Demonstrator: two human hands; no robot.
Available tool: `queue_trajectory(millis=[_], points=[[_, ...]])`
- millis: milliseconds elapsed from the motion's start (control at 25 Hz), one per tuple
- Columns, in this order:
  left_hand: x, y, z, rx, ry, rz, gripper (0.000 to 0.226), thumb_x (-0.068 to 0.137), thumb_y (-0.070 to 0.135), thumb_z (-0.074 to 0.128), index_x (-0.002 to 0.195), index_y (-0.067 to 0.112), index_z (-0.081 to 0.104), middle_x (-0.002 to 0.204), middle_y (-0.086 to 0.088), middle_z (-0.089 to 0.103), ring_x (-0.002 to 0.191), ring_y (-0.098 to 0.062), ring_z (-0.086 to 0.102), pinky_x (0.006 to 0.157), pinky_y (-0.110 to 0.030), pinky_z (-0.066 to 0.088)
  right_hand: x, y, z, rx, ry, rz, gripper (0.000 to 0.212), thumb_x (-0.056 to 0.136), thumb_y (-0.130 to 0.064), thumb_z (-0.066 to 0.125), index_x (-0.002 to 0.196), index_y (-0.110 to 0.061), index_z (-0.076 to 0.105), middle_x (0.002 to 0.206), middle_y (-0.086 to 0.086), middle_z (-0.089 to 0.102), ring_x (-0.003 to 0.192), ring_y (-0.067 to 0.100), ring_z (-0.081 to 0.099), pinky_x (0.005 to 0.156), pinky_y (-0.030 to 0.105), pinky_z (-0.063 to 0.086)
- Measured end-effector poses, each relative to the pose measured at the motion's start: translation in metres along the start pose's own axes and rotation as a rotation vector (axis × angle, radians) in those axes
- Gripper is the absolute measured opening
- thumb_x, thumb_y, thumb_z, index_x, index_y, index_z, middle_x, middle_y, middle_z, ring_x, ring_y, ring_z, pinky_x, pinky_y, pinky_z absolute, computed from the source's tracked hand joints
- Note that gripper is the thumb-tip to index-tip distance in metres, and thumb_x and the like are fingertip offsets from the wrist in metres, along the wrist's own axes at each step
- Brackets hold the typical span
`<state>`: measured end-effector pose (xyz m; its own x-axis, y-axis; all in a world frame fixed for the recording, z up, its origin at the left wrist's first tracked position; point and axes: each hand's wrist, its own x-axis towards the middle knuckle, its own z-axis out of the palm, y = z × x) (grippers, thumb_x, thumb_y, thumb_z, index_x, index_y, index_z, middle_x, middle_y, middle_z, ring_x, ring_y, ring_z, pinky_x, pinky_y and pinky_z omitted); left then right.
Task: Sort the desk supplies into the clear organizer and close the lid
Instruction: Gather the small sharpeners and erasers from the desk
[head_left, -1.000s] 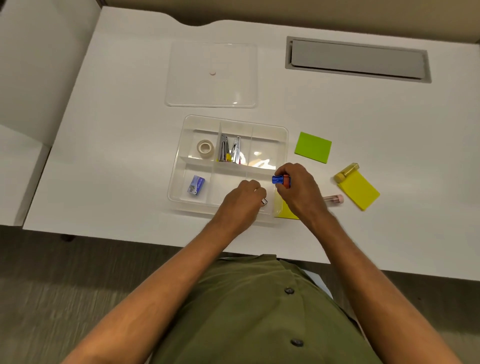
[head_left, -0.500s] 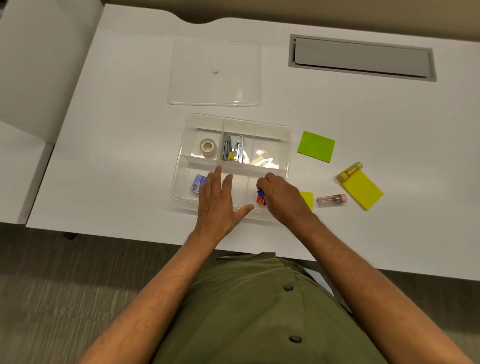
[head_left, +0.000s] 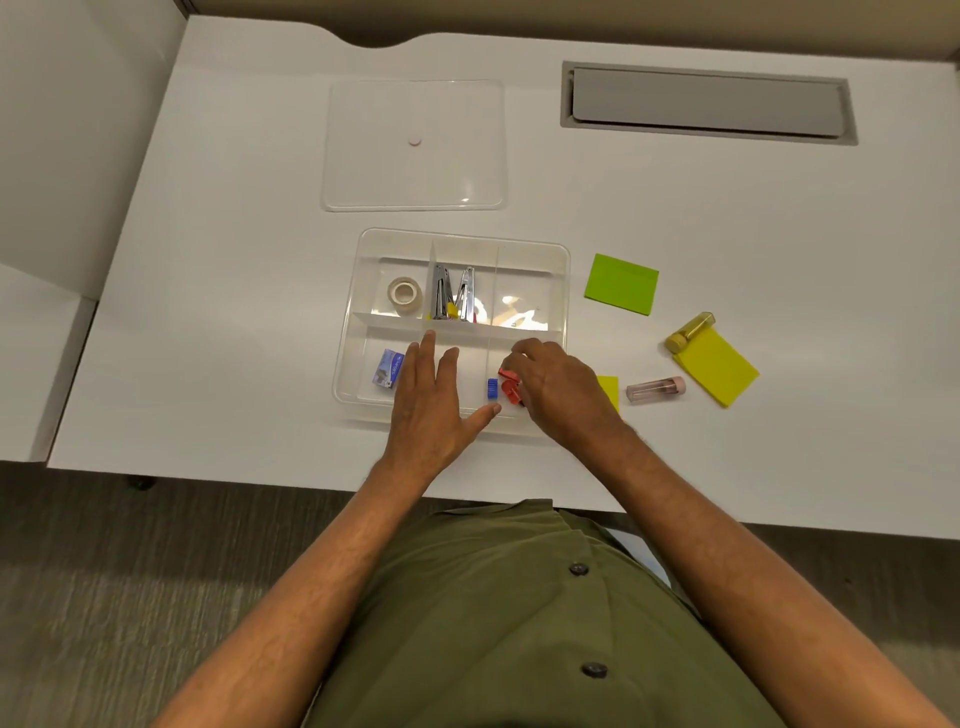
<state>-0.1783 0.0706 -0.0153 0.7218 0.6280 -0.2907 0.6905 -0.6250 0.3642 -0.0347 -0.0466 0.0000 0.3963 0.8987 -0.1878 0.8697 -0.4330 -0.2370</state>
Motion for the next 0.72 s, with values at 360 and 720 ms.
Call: queue_trajectory(millis=[360, 720], points=[[0.001, 0.074, 0.005, -0.034, 0.141, 0.358, 0.060, 0.091, 0.048, 0.061, 0.142, 0.019, 0.046, 0.160, -0.010, 0.028, 0.147, -0.029, 0.025, 0.120, -0.043, 0.025, -0.050, 0.087, -0.029, 0.193, 0.361, 0.264, 0.016, 0.095, -0.021, 0.059, 0.110, -0.021, 0.066, 0.116, -0.002, 0.064, 0.108, 0.018, 0.058, 0.074, 0.026, 0.045], [0.023, 0.187, 0.061, 0.033, -0.097, 0.520, 0.061, 0.092, 0.039, 0.064, 0.144, 0.013, 0.046, 0.158, -0.016, 0.034, 0.144, -0.034, 0.034, 0.116, -0.045, 0.031, -0.080, 0.200, -0.021, 0.332, 0.248, 0.480, 0.045, 0.091, -0.021, 0.060, 0.135, -0.021, 0.050, 0.144, 0.003, 0.047, 0.128, 0.030, 0.047, 0.092, 0.042, 0.049]])
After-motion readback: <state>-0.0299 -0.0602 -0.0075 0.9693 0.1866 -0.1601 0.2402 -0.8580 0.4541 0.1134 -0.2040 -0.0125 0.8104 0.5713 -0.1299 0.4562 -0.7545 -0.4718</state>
